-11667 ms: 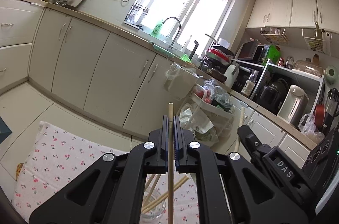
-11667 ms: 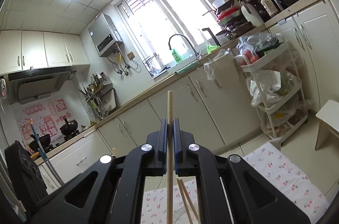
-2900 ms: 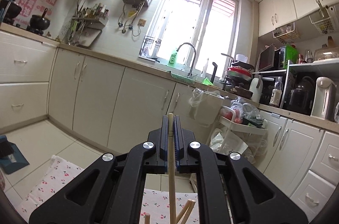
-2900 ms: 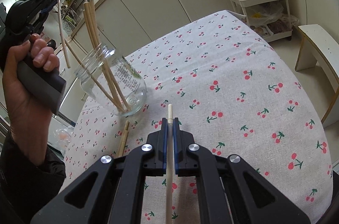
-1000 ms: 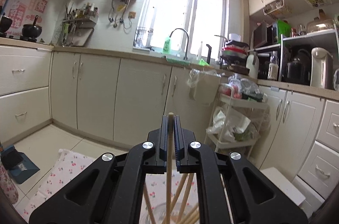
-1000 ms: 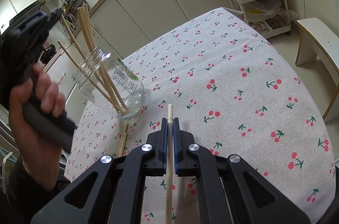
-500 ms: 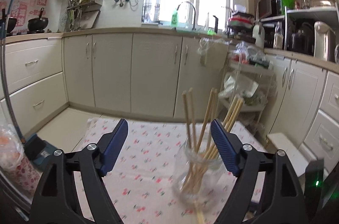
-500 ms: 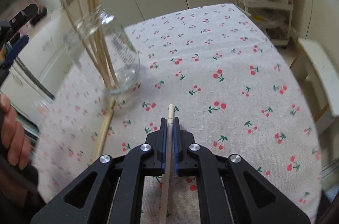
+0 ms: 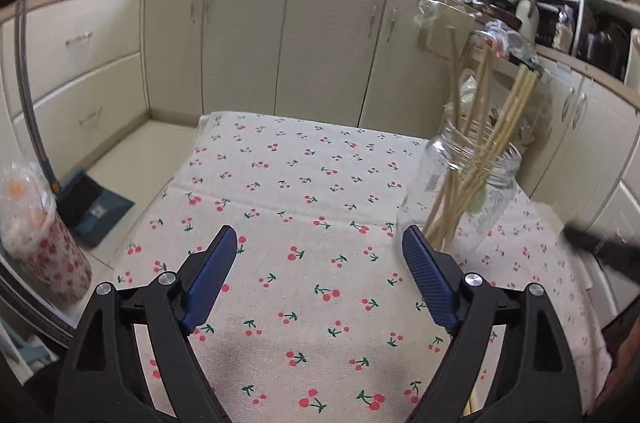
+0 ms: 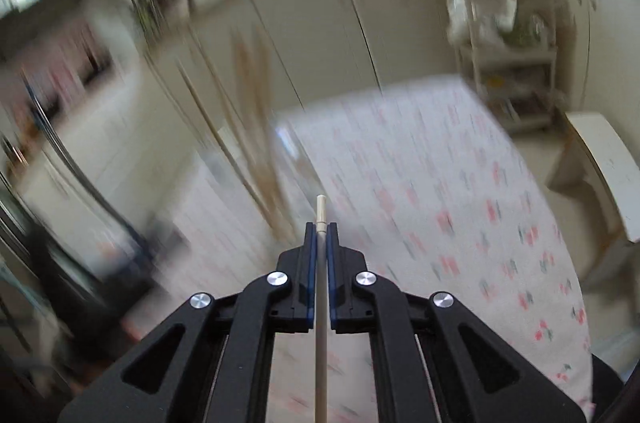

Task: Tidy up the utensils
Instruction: 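Hold the right tool's chopstick above the jar and open the right tool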

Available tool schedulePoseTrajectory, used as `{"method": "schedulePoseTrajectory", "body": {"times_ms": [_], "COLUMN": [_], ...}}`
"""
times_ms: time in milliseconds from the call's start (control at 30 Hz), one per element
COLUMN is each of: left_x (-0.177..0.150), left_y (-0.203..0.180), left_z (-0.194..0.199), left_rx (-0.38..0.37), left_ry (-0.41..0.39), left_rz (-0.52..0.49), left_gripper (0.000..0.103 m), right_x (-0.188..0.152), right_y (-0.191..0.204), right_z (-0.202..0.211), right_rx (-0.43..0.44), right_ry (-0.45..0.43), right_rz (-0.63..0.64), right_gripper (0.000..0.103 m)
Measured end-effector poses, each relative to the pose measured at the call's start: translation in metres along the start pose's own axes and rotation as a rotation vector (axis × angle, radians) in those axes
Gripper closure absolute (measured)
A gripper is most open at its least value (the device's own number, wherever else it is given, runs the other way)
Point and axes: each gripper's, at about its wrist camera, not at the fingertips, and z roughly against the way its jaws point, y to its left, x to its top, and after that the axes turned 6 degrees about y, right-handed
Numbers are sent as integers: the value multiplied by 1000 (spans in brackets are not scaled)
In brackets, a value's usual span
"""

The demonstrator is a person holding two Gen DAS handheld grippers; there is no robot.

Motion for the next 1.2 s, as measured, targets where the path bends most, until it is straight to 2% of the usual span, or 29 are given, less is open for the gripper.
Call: {"method": "schedulePoseTrajectory", "body": {"times_ms": [100, 267, 433, 600, 800, 1200], "left_x": [3, 4, 4, 4, 4, 3], "left_y": [9, 10, 6, 5, 8, 10], "left_z": [-4, -7, -7, -9, -12, -14], "left_rx": [-1, 0, -13, -34, -52, -41], "left_ry": [9, 5, 5, 17, 33, 46], "left_rz": [47, 67, 65, 68, 90, 99], "left_gripper": [22, 22, 21, 21, 21, 21], "right_x": [32, 80, 104, 109, 95, 71], "right_y": [25, 72, 89, 87, 84, 80], "right_z": [24, 20, -16, -52, -69, -71], "right_rx": [61, 70, -16, -80, -115, -113], "right_ry": [-198, -456, -564, -531, -473, -425], "right_rz": [-14, 46, 75, 76, 85, 167], "right_gripper": [97, 97, 97, 97, 97, 97]}}
